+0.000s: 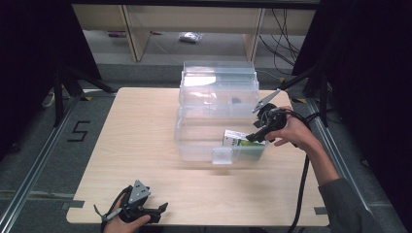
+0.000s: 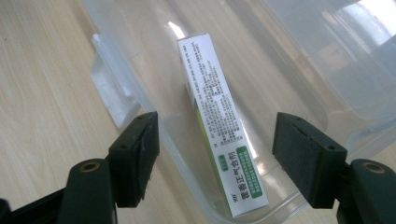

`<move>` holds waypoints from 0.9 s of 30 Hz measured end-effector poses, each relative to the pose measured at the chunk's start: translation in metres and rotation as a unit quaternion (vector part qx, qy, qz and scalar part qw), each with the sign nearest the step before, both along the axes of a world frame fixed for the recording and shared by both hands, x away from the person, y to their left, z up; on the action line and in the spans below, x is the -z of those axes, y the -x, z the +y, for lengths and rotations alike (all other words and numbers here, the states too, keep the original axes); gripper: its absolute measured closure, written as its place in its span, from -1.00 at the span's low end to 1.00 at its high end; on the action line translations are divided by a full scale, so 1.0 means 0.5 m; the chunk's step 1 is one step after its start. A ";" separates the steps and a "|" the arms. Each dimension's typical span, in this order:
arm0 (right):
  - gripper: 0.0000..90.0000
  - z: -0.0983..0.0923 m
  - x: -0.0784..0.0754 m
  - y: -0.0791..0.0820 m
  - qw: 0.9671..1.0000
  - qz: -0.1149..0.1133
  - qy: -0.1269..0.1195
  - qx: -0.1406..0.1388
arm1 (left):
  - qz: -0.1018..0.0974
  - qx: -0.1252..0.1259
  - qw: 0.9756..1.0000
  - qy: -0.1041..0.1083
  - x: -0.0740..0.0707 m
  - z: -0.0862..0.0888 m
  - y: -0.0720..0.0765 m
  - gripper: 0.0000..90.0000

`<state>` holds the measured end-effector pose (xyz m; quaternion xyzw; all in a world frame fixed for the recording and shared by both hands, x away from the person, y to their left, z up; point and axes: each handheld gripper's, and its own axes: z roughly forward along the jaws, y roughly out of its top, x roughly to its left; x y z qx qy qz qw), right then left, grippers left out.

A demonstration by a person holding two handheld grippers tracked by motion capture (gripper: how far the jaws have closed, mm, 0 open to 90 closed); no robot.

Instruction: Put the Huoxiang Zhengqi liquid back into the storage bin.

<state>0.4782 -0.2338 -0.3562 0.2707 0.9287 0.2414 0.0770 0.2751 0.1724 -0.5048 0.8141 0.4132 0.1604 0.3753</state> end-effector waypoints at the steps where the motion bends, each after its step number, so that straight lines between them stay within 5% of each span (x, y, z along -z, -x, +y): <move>1: -0.28 -0.001 -0.001 0.000 1.000 -0.003 0.001 -0.001 | 0.000 0.000 1.000 0.000 0.000 0.000 0.000 -0.67; 16: -0.58 -0.012 -0.001 0.014 0.999 -0.011 -0.016 0.044 | 0.001 0.000 1.000 0.008 0.000 -0.003 0.002 -0.67; 19: -0.60 -0.013 -0.001 0.021 0.997 0.001 -0.014 0.071 | 0.001 0.000 1.000 0.008 0.000 -0.003 0.002 -0.67; 22: -0.62 -0.017 0.000 0.025 0.998 -0.016 -0.022 0.065 | 0.002 0.000 1.000 -0.005 -0.001 -0.001 0.000 -0.67; 27: -0.63 -0.023 -0.002 0.033 0.996 -0.020 -0.036 0.080 | -0.002 0.001 1.000 0.010 0.001 -0.003 0.002 -0.67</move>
